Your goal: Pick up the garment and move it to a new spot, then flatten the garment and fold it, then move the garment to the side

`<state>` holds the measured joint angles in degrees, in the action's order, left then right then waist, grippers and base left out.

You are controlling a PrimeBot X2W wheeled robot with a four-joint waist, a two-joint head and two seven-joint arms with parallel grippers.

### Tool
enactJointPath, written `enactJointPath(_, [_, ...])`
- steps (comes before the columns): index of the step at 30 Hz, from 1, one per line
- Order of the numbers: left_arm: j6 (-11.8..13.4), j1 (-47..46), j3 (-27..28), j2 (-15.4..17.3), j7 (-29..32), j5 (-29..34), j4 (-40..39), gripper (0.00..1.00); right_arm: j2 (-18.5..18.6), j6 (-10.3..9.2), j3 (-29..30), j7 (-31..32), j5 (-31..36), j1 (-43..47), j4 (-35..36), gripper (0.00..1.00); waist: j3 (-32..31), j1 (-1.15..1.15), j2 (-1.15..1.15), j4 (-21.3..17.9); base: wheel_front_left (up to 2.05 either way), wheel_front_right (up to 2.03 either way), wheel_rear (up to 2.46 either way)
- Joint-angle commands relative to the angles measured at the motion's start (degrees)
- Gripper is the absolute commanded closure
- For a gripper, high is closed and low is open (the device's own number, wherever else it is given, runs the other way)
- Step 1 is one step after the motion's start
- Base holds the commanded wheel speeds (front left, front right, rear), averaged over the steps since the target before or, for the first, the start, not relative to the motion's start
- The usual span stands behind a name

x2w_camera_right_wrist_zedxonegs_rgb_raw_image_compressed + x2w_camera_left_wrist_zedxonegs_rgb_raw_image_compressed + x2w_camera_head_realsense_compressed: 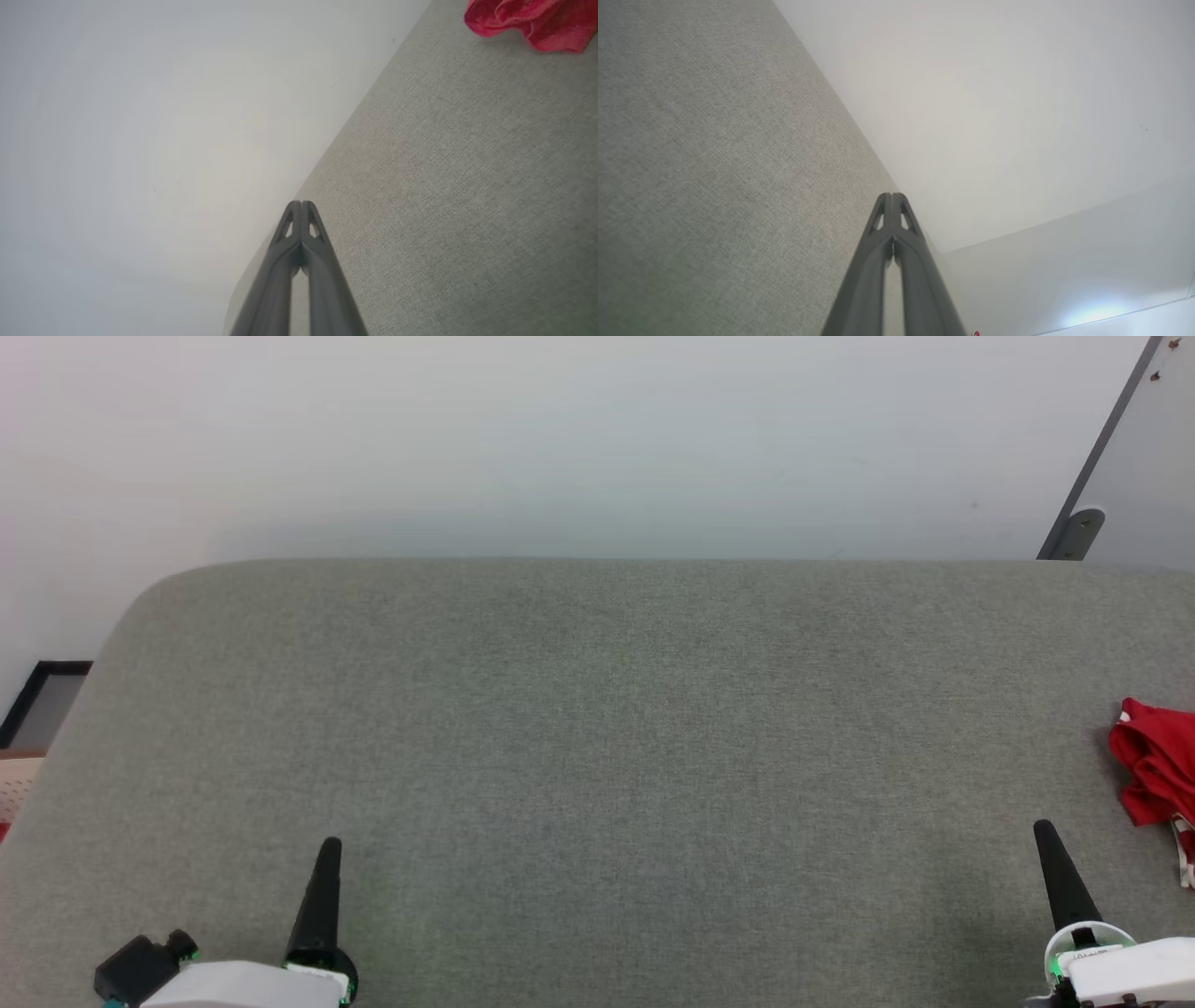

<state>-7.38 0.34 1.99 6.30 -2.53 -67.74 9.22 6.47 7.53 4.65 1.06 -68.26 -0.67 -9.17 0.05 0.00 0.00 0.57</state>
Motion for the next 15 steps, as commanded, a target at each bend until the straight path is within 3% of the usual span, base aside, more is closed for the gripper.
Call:
enactJointPath(1, [-0.1,-1.0,0.3,0.1,0.2,-1.3,-0.2,1.0,-0.1,-0.04,0.2,0.3,-1.5,-1.1,0.1,1.0,0.0,0.0,0.0,0.0,0.0,0.0,0.0])
enactJointPath(15, [-0.1,-2.8,1.0,-0.5,2.3,-8.5,1.3,1.0,-1.0,-0.05,0.6,1.7,-8.1,-2.5,-1.3,1.0,0.0,0.0,0.0,-0.1,0.0,0.0,0.0])
